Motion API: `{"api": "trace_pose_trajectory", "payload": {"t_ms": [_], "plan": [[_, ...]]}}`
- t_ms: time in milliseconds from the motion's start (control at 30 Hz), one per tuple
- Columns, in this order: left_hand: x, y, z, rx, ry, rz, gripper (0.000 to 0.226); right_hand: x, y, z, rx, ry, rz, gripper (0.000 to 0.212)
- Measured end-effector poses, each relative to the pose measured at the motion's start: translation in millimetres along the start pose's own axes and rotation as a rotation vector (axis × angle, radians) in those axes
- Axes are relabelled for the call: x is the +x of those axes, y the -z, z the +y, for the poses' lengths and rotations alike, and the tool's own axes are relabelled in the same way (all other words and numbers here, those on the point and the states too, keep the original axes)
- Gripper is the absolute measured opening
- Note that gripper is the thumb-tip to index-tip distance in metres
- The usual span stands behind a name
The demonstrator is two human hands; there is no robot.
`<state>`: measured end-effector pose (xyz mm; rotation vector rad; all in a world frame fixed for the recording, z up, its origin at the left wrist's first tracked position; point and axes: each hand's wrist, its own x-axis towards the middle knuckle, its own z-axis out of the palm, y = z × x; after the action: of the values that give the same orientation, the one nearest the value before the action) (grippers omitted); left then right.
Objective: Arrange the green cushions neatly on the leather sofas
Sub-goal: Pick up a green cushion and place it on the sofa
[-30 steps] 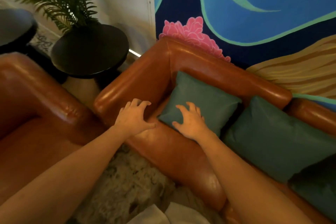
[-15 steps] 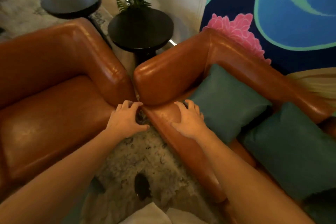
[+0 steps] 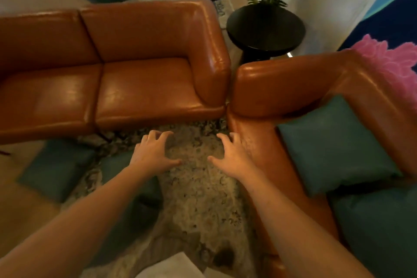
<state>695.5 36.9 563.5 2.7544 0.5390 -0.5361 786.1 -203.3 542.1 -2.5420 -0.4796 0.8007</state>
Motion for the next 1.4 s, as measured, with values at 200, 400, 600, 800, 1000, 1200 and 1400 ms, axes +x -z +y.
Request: {"api": "trace_pose_trajectory", "payload": {"t_ms": [200, 400, 600, 800, 1000, 1200, 1400], "plan": [[-37, 7, -72, -0.026, 0.118, 0.059, 0.101, -2, -46, -65, -0.063, 0.063, -0.056, 0.083], [-52, 7, -165, -0.038, 0.193, 0.061, 0.104, 11, -108, -141, -0.071, 0.083, -0.108, 0.083], [-48, -8, -271, -0.053, 0.203, 0.012, 0.106, 37, -178, -205, -0.093, -0.002, -0.166, 0.086], [-38, -54, -395, -0.074, 0.283, -0.105, 0.107, 69, -284, -265, -0.131, -0.077, -0.303, 0.093], [-43, -119, -477, -0.159, 0.391, -0.219, 0.105, 100, -367, -287, -0.203, -0.055, -0.411, 0.099], [-44, -207, -537, -0.271, 0.554, -0.293, 0.109, 144, -466, -275, -0.293, -0.011, -0.54, 0.107], [-29, -313, -583, -0.256, 0.633, -0.424, 0.123, 194, -566, -229, -0.406, -0.012, -0.572, 0.122]]}}
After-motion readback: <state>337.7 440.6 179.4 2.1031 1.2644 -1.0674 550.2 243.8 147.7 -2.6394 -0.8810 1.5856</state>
